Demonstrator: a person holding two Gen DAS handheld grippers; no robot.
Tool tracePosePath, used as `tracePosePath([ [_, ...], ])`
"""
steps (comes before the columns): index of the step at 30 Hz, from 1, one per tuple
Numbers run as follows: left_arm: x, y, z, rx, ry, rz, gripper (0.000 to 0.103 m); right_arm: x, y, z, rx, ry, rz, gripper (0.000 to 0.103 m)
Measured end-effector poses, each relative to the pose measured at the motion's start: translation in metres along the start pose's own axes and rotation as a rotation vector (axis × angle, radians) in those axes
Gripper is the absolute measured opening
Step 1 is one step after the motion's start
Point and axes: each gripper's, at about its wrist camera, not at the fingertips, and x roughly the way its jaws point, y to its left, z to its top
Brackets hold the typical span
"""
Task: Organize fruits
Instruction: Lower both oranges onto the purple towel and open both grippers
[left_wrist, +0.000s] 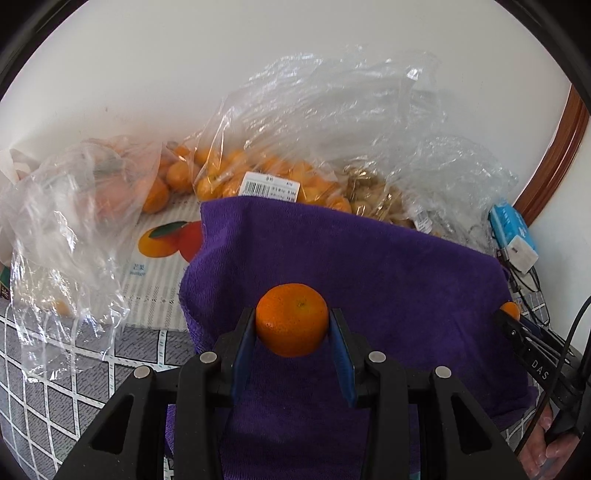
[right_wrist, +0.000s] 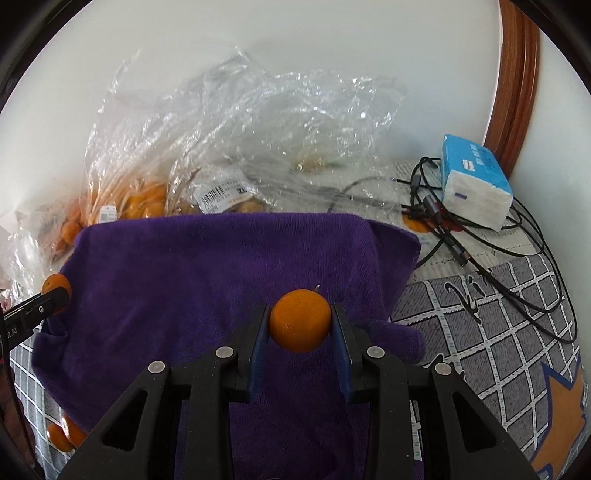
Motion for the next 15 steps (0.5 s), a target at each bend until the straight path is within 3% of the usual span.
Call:
tracePosePath([
  [15,0.021,-0.003,-0.007,0.026,0.063,0.023,0.037,0.023,0.006,-0.007,-0.009,0.059,-0.011,0.032],
])
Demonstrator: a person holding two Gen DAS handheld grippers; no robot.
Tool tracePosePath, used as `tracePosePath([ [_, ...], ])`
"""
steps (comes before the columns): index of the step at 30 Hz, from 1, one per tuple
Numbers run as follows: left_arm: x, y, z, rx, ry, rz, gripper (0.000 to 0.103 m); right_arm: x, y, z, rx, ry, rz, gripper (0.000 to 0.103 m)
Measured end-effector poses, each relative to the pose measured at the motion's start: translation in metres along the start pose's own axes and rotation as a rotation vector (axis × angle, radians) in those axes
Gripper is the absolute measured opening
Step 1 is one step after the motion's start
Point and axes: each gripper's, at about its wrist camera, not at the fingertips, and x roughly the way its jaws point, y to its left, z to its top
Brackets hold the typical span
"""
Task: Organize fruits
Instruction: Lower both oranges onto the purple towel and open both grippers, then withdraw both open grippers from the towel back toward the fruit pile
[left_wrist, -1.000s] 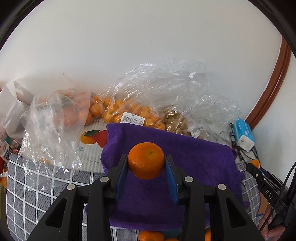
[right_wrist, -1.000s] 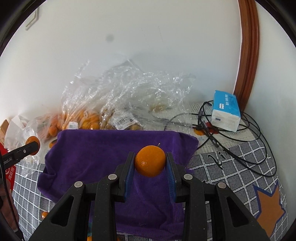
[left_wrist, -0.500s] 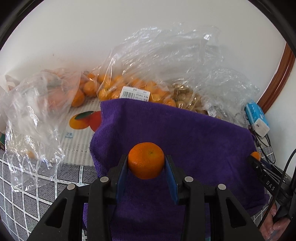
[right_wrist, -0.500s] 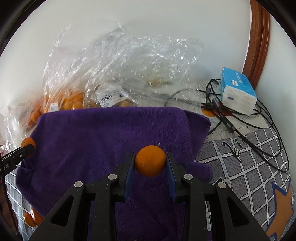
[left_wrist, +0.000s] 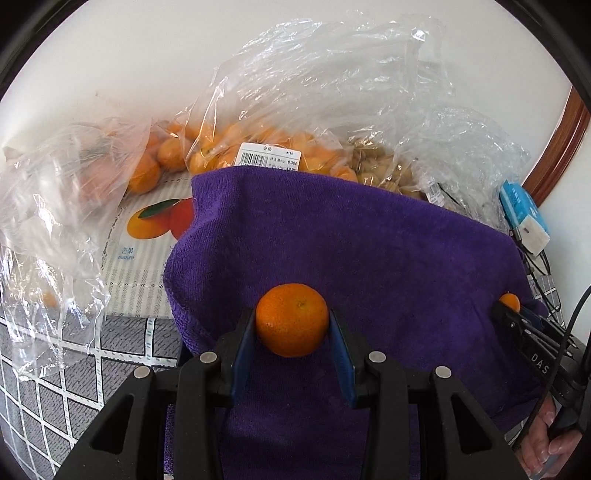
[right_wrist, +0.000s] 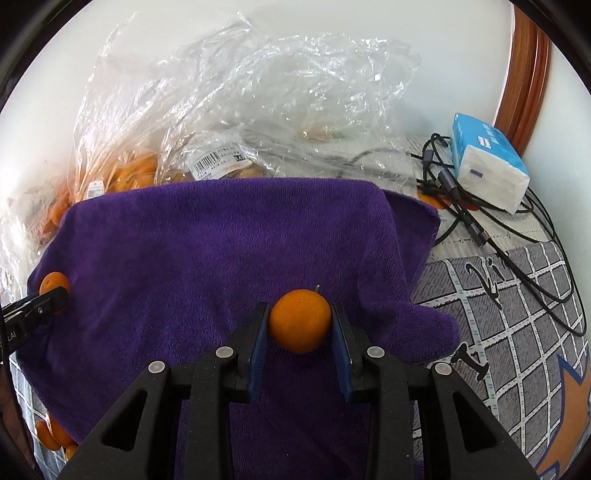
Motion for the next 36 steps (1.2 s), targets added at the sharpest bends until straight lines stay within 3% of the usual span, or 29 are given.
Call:
tracePosePath([
  [11,0.007,-0.003,0.001,0.000,0.019,-0.014,0.038,-0.003,0.003,-0.003,-0.017,0.005,-0.003,0.036],
  [15,-0.004,-0.007,-0.001,0.018,-0.003,-0.013,0.050,-0.016,0.003,-0.004,-0.009,-0.005,0.008,0.058],
  [18,-0.021,-0.008,0.001,0.012,-0.037,-0.032,0.050,-0.034,0.004,-0.009,-0.004,-0.029,-0.011,0.063],
  [24,-0.063,-0.016,0.006,0.029,-0.106,-0.051,0.055,-0.074,0.003,-0.025,-0.027,-0.078,-0.099,0.063],
  [27,-0.089,-0.022,0.004,0.050,-0.154,-0.052,0.061,-0.102,-0.001,-0.034,-0.030,-0.118,-0.087,0.063],
  [33,-0.120,-0.018,-0.027,-0.003,-0.172,-0.079,0.062,-0.145,0.001,-0.056,-0.068,-0.207,-0.148,0.063],
  [36,-0.129,-0.014,-0.050,-0.003,-0.175,-0.040,0.062,-0.156,-0.001,-0.070,-0.068,-0.207,-0.121,0.063],
])
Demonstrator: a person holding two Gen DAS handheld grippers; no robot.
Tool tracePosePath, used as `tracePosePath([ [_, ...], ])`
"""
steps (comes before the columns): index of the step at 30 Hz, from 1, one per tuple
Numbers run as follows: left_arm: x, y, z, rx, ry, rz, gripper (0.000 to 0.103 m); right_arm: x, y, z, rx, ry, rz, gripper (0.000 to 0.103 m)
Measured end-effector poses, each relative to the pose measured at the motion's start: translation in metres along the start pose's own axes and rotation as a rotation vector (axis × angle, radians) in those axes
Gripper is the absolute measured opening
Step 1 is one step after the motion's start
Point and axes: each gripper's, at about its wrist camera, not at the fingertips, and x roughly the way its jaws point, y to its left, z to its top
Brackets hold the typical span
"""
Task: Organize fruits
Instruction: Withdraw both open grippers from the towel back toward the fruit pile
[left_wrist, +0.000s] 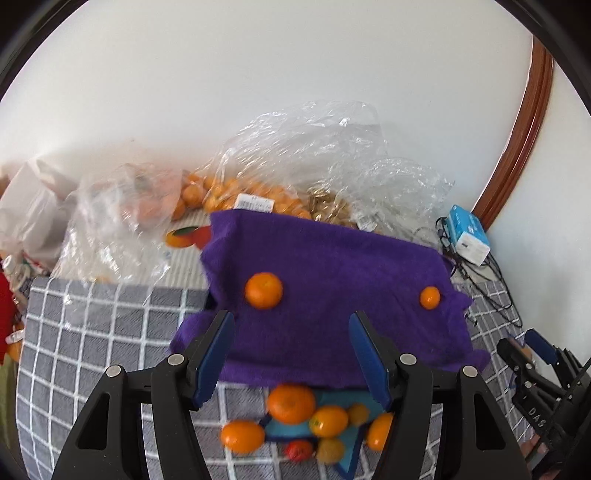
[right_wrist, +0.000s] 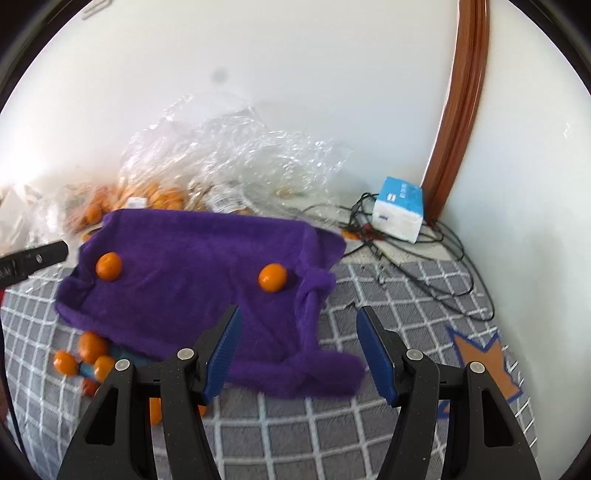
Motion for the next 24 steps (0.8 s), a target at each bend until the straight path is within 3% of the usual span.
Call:
tracePosePath([
  [13,-0.026,0.046,-0.083,-0.051,0.006,0.079,0.062,-0.011,0.013,-0.055,-0.015,0.078,0.113,0.063],
  [24,-0.014,0.098,-0.118,-0.100,0.055,0.115,0.062,0.004,0.054,-0.073,-0.036,0.103,0.164,0.066],
])
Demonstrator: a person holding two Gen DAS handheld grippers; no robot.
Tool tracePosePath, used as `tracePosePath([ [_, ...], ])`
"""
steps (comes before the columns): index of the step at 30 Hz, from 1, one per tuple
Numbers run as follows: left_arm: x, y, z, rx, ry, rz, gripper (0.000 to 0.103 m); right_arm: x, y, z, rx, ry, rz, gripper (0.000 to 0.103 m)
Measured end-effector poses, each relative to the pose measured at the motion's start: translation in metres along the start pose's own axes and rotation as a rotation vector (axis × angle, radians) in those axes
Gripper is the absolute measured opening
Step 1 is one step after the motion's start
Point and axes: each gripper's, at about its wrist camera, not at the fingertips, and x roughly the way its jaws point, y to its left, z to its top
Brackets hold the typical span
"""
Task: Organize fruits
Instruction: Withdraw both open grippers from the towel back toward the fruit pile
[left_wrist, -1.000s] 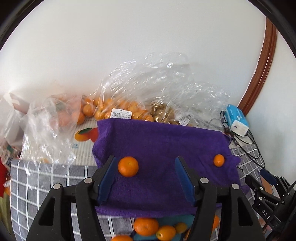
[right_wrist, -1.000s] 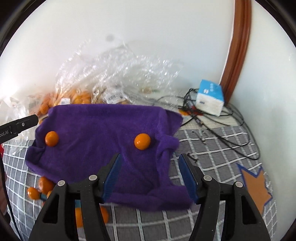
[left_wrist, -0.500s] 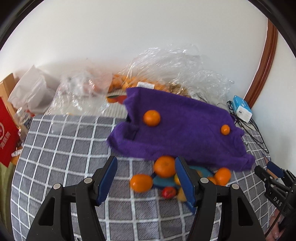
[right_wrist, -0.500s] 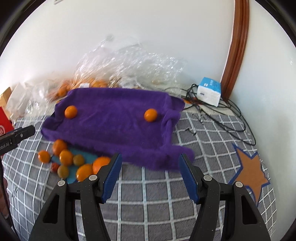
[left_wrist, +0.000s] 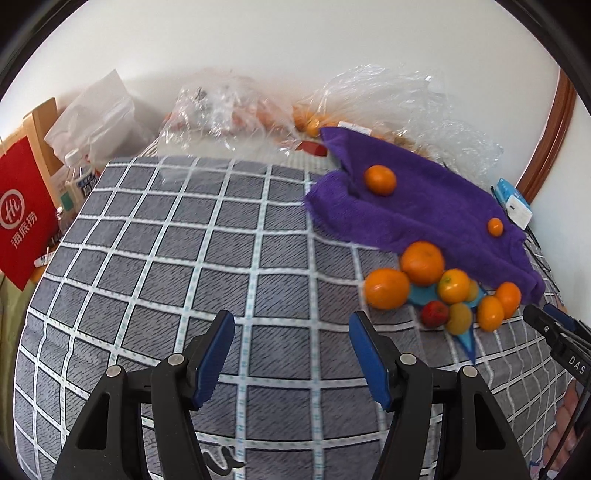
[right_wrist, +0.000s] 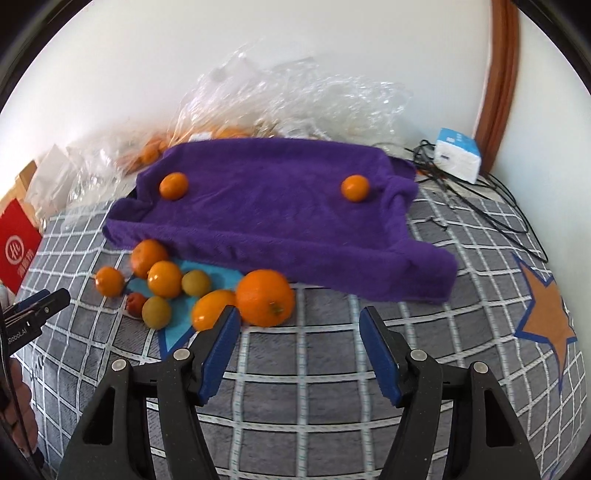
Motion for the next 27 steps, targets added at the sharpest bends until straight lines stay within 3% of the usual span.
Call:
tracePosePath([
  [6,0.013,0.010,-0.003,-0.005,0.026,-0.008,0.062,0.017,0.017,0.000,-0.012,0.020,-0.003,0.068],
  [17,0.016,0.003,-0.005,0.045,-0.014,0.015,0.068,0.030,0.026,0.011,0.005,0.022,0.038,0.073],
  [21,0.015,0.008,-0.005,0.014,-0.022,-0.004,0.068,0.033,0.032,0.013,0.006,0.015,0.058,0.073],
  [23,0.014,0.010,-0.006,0.006,-0.026,-0.007,0.068,0.031,0.035,0.012,-0.008,-0.006,0.042,0.068],
  [27,0.014,0.007,-0.007,0.018,-0.029,0.012,0.068,0.026,0.036,0.011,-0.009,-0.038,0.020,0.044],
])
